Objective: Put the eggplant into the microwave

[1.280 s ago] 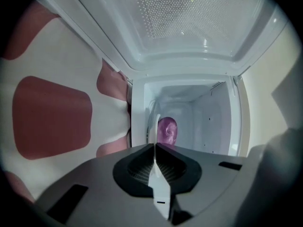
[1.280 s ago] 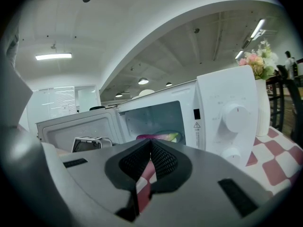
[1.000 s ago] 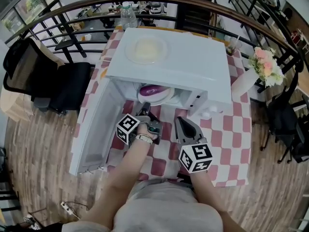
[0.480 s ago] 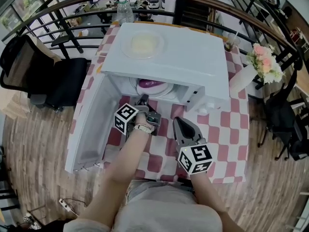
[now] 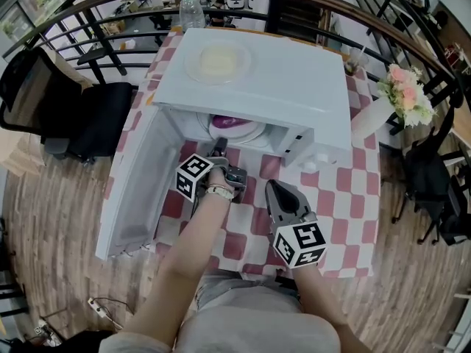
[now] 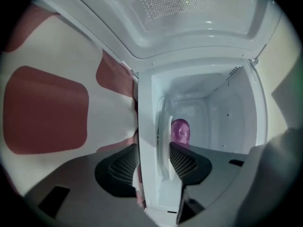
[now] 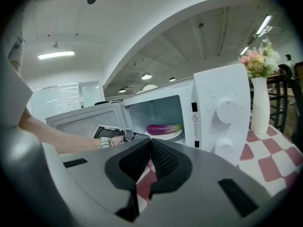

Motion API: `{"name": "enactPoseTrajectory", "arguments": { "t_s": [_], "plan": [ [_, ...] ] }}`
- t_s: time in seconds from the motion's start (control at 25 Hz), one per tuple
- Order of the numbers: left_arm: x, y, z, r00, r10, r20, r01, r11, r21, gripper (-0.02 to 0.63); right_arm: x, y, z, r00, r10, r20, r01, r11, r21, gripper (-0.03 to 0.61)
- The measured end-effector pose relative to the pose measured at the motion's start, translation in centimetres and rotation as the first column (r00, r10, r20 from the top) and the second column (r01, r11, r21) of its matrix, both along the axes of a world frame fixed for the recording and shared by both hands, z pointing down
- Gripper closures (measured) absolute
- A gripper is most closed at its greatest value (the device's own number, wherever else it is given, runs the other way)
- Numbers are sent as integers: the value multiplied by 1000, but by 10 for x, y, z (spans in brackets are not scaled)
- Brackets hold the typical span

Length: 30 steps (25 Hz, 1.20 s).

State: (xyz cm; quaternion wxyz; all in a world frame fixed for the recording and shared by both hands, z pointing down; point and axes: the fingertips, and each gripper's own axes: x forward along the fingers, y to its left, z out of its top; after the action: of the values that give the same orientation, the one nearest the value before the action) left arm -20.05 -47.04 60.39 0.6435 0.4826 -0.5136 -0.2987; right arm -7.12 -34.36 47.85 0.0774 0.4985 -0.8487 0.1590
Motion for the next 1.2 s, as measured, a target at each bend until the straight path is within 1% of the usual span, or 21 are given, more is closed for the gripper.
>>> {"name": "enactPoseTrajectory", "arguments": {
  "t_s": [0.2, 0.48, 0.84, 1.08, 1.2],
  "plan": [
    [2, -6, 2, 1000, -11, -1, 11, 1000, -12, 393, 2, 2, 5, 1000, 2, -8, -2, 1000, -13, 554],
    [4, -17, 6, 1000, -17, 5, 17, 999, -33, 367, 4, -5, 6, 1000, 9, -19, -9, 1000, -10, 554],
    [4, -28, 7, 1000, -13, 7, 14, 999, -46, 351, 3, -10, 4, 1000, 12, -25, -12, 1000, -6, 554],
    [3, -23, 6, 1000, -4, 14, 4, 998, -58, 351, 5, -10, 0, 1000, 16, -21, -16, 1000, 3, 554],
    [2, -18, 4, 1000, -1, 8, 2, 999, -52, 351, 5, -8, -2, 1000, 9, -25, -9, 1000, 11, 554]
  ]
}}
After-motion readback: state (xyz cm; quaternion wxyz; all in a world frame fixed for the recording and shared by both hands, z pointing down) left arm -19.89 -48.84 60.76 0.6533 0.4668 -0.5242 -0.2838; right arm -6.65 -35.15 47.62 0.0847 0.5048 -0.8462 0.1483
